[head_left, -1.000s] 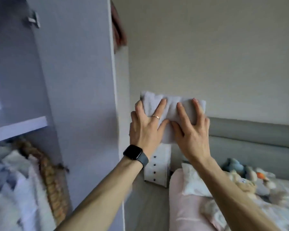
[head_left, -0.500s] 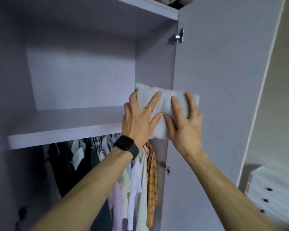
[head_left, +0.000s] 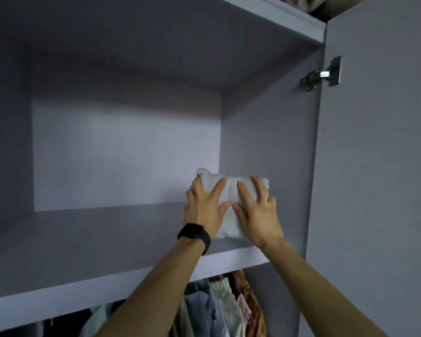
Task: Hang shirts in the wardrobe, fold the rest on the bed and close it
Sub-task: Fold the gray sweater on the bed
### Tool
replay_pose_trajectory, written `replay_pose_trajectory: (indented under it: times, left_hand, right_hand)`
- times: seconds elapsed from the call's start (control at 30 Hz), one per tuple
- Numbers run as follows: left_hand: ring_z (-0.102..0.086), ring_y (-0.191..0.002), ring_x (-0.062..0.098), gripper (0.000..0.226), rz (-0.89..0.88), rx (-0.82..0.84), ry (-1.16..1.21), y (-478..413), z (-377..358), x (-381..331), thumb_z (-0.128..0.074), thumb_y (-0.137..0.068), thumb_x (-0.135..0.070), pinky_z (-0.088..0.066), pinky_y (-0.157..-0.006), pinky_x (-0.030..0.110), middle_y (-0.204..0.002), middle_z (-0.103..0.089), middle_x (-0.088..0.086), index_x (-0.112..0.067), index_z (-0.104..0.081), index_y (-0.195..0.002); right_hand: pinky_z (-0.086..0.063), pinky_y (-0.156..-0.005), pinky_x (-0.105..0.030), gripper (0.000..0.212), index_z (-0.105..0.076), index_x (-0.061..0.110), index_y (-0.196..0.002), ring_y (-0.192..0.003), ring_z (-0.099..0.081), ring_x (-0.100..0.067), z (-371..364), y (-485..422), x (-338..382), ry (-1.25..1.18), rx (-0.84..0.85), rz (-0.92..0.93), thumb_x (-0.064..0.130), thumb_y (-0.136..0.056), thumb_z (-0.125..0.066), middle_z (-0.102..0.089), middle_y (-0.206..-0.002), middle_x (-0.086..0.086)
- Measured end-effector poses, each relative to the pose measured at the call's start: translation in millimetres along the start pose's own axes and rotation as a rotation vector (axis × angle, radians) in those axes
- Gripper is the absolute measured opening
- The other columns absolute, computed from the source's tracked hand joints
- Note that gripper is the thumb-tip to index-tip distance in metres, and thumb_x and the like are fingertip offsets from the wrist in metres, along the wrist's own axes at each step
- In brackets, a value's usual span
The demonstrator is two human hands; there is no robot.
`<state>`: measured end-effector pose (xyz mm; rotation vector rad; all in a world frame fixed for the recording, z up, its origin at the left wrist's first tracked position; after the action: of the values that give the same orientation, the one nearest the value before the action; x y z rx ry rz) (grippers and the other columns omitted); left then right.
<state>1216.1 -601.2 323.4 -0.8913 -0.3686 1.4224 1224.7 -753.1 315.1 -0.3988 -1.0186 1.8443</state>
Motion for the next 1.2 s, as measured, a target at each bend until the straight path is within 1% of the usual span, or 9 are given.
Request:
replay_pose_trajectory:
  times: [0.17,0.27,0.37,0.53,0.67,0.83,1.03,1.1,1.2]
  left_hand:
    - [-0.034,-0.121,0.031,0.062,0.12,0.073,0.028,-55.4,-60.3,37.9,-0.047,-0.098,-0.055,-0.051,-0.092,0.05,-0.144,-0.017,0.009,-0.043,-0.022,-0.154]
    - [-0.034,-0.123,0.031,0.061,0.199,0.102,0.036,-93.7,-94.9,62.5,-0.048,-0.099,-0.053,-0.049,-0.096,0.049,-0.147,-0.015,0.01,-0.041,-0.023,-0.154]
    - [-0.034,-0.123,0.032,0.06,0.276,0.152,0.013,-122.2,-133.2,83.5,-0.046,-0.1,-0.051,-0.048,-0.098,0.047,-0.15,-0.011,0.012,-0.039,-0.023,-0.154]
    - [-0.036,-0.121,0.032,0.057,0.393,0.227,-0.028,-144.8,-181.9,121.3,-0.047,-0.099,-0.05,-0.047,-0.099,0.043,-0.143,-0.013,0.009,-0.037,-0.03,-0.151]
    - [-0.038,-0.12,0.033,0.06,0.456,0.294,-0.058,-160.3,-199.5,149.8,-0.046,-0.096,-0.057,-0.042,-0.102,0.043,-0.143,-0.017,0.009,-0.038,-0.032,-0.151]
    - [-0.033,-0.132,0.033,0.069,0.569,0.449,0.019,-168.2,-220.5,180.0,-0.045,-0.087,-0.073,-0.035,-0.109,0.049,-0.143,-0.024,0.006,-0.046,-0.032,-0.15]
    - [-0.02,-0.143,0.035,0.081,0.58,0.551,0.021,-177.3,-230.2,190.0,-0.038,-0.084,-0.082,-0.026,-0.116,0.052,-0.156,-0.014,0.007,-0.042,-0.027,-0.154]
    - [-0.026,-0.138,0.034,0.077,0.557,0.518,-0.046,-178.0,-230.2,188.7,-0.033,-0.086,-0.081,-0.029,-0.112,0.049,-0.153,-0.02,0.008,-0.04,-0.033,-0.151]
    - [-0.04,-0.122,0.031,0.061,0.422,0.334,-0.379,-185.2,-210.2,172.1,-0.026,-0.095,-0.067,-0.034,-0.098,0.043,-0.142,-0.036,0.006,-0.031,-0.054,-0.136]
  right_hand:
    - [-0.049,-0.1,-0.048,0.056,-0.025,0.032,-0.156,-0.123,-0.034,-0.039,-75.5,-67.6,-24.7,0.016,0.144,0.029,0.042,-0.104,-0.044,0.004,-0.164,0.001]
    - [-0.045,-0.104,-0.052,0.056,-0.024,0.032,-0.157,-0.128,-0.032,-0.042,-125.5,-109.9,-39.4,0.019,0.238,0.059,0.04,-0.105,-0.044,0.005,-0.165,0.001]
    - [-0.041,-0.108,-0.05,0.056,-0.021,0.034,-0.157,-0.134,-0.027,-0.042,-177.8,-143.3,-56.3,0.013,0.342,0.099,0.04,-0.105,-0.042,0.009,-0.166,0.002]
    - [-0.039,-0.108,-0.048,0.057,-0.018,0.038,-0.157,-0.136,-0.028,-0.043,-250.4,-165.5,-68.9,0.033,0.495,0.128,0.044,-0.105,-0.039,0.011,-0.167,0.002]
    - [-0.036,-0.111,-0.048,0.057,-0.02,0.037,-0.157,-0.137,-0.028,-0.044,-285.3,-178.9,-68.5,0.055,0.534,0.149,0.046,-0.104,-0.037,0.006,-0.167,0.0]
    - [-0.034,-0.113,-0.045,0.055,-0.026,0.039,-0.156,-0.133,-0.038,-0.044,-310.8,-191.9,-76.4,0.083,0.587,0.157,0.049,-0.103,-0.036,-0.005,-0.167,-0.001]
    - [-0.03,-0.118,-0.043,0.058,-0.023,0.046,-0.155,-0.143,-0.037,-0.031,-325.9,-205.5,-90.6,0.055,0.704,0.101,0.059,-0.1,-0.033,-0.011,-0.167,0.009]
    - [-0.032,-0.115,-0.046,0.058,-0.021,0.05,-0.154,-0.14,-0.038,-0.033,-326.6,-207.2,-91.1,0.12,0.684,0.089,0.062,-0.099,-0.029,-0.011,-0.167,0.013]
    - [-0.032,-0.11,-0.047,0.058,-0.018,0.045,-0.156,-0.139,-0.033,-0.036,-318.5,-207.6,-82.2,0.296,0.586,0.093,0.059,-0.1,-0.024,-0.013,-0.167,0.007]
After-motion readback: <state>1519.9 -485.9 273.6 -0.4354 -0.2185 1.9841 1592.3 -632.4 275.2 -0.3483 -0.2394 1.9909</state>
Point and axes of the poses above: each hand's wrist, its own y-axis away from the middle knuckle, its own z-axis out of the back of the hand, x = y × z, the point moved 7 cm from there along -y, towards the middle knuckle
